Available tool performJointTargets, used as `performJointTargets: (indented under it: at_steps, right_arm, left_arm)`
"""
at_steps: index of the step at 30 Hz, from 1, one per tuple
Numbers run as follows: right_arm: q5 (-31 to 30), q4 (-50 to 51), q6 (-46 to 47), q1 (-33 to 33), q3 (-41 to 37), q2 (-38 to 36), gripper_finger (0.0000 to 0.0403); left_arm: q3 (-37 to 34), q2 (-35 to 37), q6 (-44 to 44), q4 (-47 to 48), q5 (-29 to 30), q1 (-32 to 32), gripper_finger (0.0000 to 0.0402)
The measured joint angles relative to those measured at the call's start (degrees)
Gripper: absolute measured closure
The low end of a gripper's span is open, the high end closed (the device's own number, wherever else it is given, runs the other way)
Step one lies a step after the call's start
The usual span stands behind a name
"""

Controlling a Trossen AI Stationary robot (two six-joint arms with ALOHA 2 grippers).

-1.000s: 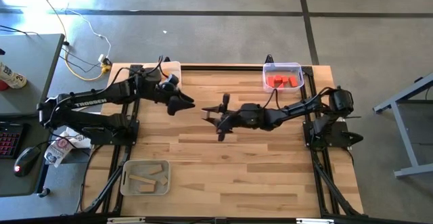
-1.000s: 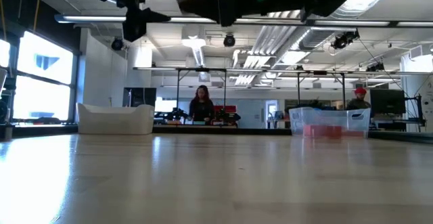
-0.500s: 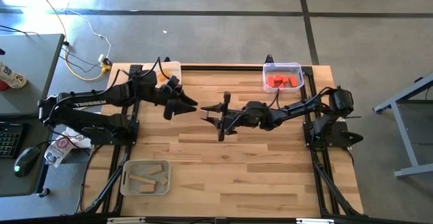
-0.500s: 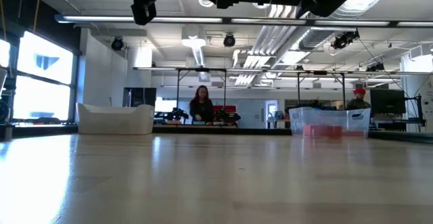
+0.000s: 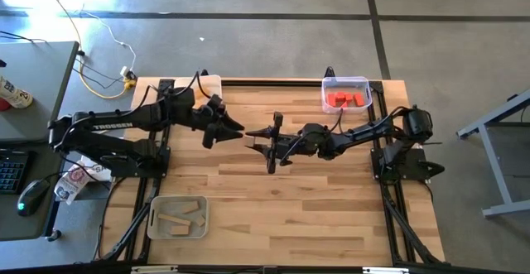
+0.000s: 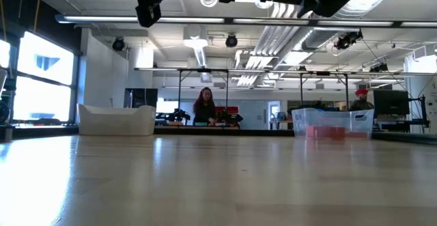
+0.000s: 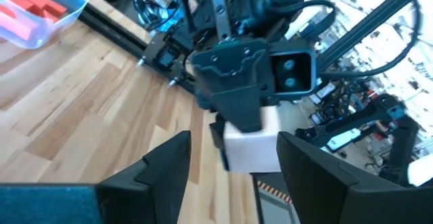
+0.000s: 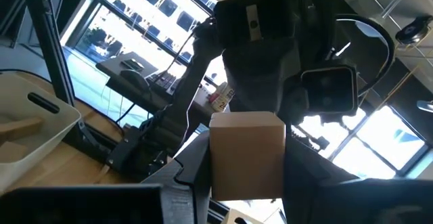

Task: Sort & place blocks by color
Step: Put the brown block into the gray bin

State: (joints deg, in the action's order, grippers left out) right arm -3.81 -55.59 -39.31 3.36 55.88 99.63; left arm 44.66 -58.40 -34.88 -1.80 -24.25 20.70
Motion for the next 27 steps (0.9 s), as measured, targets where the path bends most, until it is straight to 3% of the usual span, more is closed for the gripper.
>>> performJointTargets:
  at_steps: [22,27]
  right_arm:
    - [-3.4,2.5,-2.6,0.7,0.1,-0.2,0.0297]
    - [-9.0,3.3,-7.3,2.0,0.1,0.1,0.0297]
  left_arm:
    - [0.0,-2.4,0.8,-1.5,-3.3,0.1,0.0195]
    - [0.0,-2.4,2.9,-2.1,-4.2,0.4,0.0195]
